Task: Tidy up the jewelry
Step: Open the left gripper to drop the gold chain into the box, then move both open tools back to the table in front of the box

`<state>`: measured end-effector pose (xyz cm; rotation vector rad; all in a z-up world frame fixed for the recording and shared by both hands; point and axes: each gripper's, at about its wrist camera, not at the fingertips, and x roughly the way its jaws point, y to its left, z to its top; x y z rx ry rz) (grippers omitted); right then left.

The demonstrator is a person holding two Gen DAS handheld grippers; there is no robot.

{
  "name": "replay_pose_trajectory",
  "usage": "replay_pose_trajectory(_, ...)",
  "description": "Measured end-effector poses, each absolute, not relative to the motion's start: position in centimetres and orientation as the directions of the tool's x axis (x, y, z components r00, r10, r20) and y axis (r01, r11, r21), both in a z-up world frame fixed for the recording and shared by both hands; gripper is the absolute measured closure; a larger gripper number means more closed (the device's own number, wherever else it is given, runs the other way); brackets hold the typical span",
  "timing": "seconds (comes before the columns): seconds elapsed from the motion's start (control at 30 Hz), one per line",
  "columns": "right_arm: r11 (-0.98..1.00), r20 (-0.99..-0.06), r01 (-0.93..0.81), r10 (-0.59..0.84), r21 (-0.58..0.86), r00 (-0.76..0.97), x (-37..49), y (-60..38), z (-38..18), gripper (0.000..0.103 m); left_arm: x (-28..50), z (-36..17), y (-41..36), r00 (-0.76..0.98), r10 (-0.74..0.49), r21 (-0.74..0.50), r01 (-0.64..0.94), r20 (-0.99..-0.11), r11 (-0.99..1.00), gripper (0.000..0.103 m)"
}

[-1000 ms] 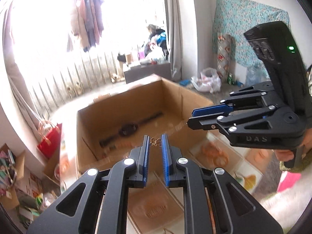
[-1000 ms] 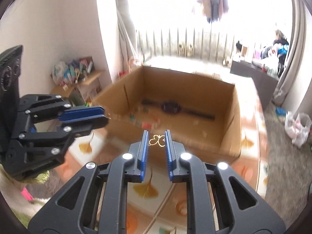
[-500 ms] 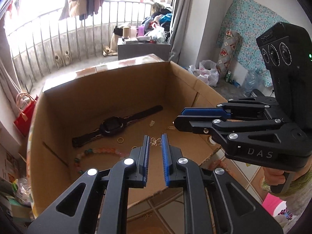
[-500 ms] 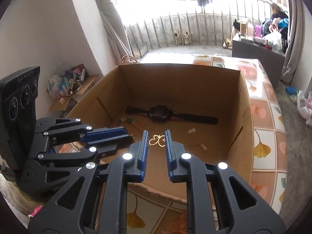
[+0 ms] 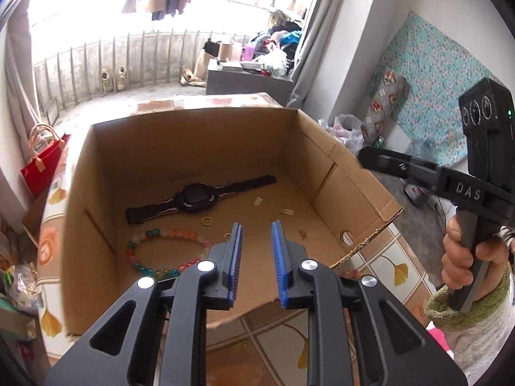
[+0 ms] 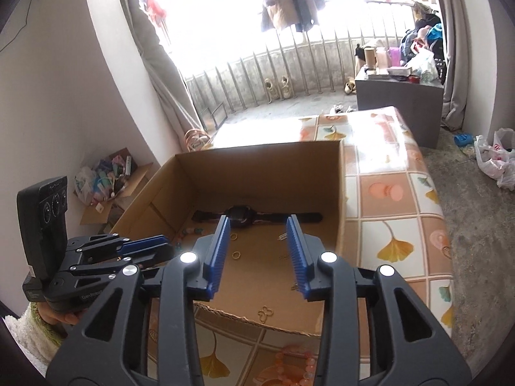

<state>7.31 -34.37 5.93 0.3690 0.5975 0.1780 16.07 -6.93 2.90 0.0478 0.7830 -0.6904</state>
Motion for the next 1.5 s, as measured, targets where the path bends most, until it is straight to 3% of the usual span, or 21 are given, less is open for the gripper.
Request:
replay_pose_trajectory(0.23, 0.915, -0.458, -0.028, 0.228, 0.402, 0.859, 4.4, -36.5, 7.6, 0.053, 13.9, 4.9, -4.0, 0.575, -0.530, -0.191, 0.545, -0.624, 0.816, 0.068)
replay_pose_trajectory(0.63, 0.931, -0.434, -0.168, 0.304, 0.323, 0.848, 0.3, -33.0, 8.9, 0.044, 9.7, 6.0, 2.5, 0.667, -0.409, -0.125, 0.432, -0.623, 0.893, 0.045)
replay_pose_trajectory(0.73, 0.935, -0.469, -0.197, 0.322, 0.296, 0.823, -0.2, -31.6, 8.0, 0.041, 9.4, 4.7, 3.5, 0.650, -0.368, -0.122, 0.391, -0.665, 0.912, 0.039)
replay_pose_trajectory(1.1, 0.908, -0.665, -0.164, 0.396, 0.386, 0.633, 0.6, -26.0, -1.2, 0.041, 8.5, -1.7, -0.5, 0.531, -0.294, -0.059, 0.414, -0.794, 0.908, 0.038)
replay_pose_trajectory(1.3, 0.946, -0.725, -0.092, 0.299, 0.312, 0.621, 0.7, -25.0, -2.8, 0.041, 9.3, -4.5, -3.2, 0.453, -0.222, -0.019, 0.410, -0.863, 0.912, 0.038)
replay_pose_trajectory(1.5, 0.958, -0.744, -0.018, 0.233, 0.285, 0.626, 1.2, -26.7, -3.5, 0.041, 10.1, -5.8, -4.9, 0.428, -0.176, 0.010, 0.398, -0.887, 0.917, 0.029)
